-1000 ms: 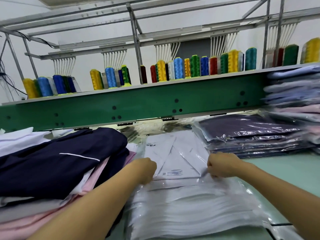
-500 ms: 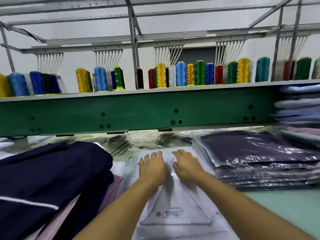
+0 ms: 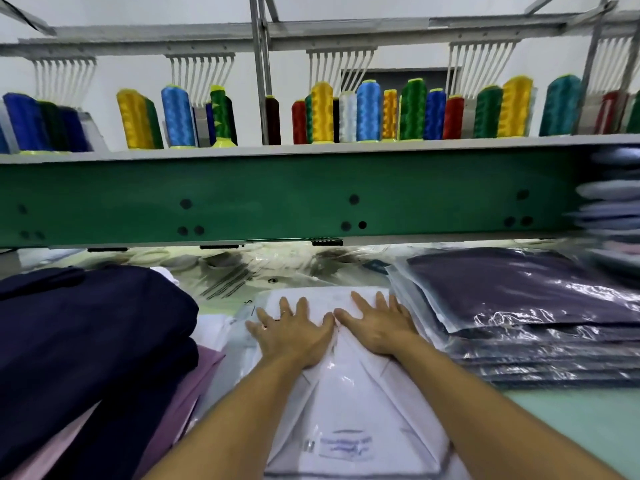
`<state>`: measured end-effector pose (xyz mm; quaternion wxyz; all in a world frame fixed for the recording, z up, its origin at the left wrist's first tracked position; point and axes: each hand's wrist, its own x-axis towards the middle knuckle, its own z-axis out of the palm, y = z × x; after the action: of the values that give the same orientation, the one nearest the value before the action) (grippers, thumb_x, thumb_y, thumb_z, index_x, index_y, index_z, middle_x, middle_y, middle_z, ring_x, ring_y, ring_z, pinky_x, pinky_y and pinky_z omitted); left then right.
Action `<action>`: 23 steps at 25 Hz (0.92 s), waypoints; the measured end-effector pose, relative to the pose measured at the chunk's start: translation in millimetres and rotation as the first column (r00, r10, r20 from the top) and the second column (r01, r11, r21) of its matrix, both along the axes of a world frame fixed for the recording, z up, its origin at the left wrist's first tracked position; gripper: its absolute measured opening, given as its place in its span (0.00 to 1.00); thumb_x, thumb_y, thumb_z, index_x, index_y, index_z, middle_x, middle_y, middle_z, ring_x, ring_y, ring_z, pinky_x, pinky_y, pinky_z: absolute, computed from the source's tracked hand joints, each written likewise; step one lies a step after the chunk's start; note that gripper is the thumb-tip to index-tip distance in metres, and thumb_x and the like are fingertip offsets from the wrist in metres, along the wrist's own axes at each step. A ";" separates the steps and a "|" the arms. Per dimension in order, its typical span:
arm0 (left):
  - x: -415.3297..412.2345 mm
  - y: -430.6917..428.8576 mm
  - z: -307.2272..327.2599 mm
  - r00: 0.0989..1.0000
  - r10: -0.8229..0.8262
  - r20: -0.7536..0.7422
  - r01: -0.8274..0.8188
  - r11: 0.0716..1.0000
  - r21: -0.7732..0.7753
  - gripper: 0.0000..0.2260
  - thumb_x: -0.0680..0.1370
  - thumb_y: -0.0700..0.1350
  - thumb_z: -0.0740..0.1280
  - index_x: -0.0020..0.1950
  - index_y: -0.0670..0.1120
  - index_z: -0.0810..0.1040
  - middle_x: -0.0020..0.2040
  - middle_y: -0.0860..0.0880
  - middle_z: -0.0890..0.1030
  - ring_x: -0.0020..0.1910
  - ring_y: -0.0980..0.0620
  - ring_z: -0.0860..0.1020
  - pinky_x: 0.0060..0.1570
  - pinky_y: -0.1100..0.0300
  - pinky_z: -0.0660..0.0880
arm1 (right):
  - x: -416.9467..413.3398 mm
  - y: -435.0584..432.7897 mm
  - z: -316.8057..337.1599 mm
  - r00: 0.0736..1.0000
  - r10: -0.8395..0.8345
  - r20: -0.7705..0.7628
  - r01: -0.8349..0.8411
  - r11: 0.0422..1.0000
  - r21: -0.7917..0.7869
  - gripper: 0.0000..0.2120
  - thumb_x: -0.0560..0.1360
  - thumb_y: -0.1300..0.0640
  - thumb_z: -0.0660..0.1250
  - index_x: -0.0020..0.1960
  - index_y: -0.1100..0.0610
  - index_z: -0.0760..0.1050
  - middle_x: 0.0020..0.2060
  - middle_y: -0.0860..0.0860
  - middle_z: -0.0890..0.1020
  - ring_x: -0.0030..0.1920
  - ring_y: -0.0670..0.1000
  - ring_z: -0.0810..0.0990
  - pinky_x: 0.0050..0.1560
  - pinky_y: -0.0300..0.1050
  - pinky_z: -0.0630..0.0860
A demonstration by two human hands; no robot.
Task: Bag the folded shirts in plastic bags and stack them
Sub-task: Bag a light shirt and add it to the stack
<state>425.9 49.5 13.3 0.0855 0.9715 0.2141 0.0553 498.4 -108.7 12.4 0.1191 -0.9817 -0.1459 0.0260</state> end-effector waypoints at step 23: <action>-192.4 -65.5 -8.8 0.997 -0.044 0.063 0.042 0.999 0.030 0.29 0.81 0.63 0.47 0.80 0.54 0.54 0.82 0.46 0.53 0.78 0.35 0.50 0.70 0.29 0.45 | -186.9 -56.6 -13.4 0.945 0.318 0.076 -0.304 0.941 -0.150 0.29 0.80 0.30 0.40 0.79 0.34 0.44 0.82 0.46 0.44 0.81 0.58 0.43 0.75 0.69 0.44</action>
<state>233.5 -16.0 4.5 0.0795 0.9747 0.1896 0.0872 311.4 -165.3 -1.1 0.0389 -0.9523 -0.3028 0.0057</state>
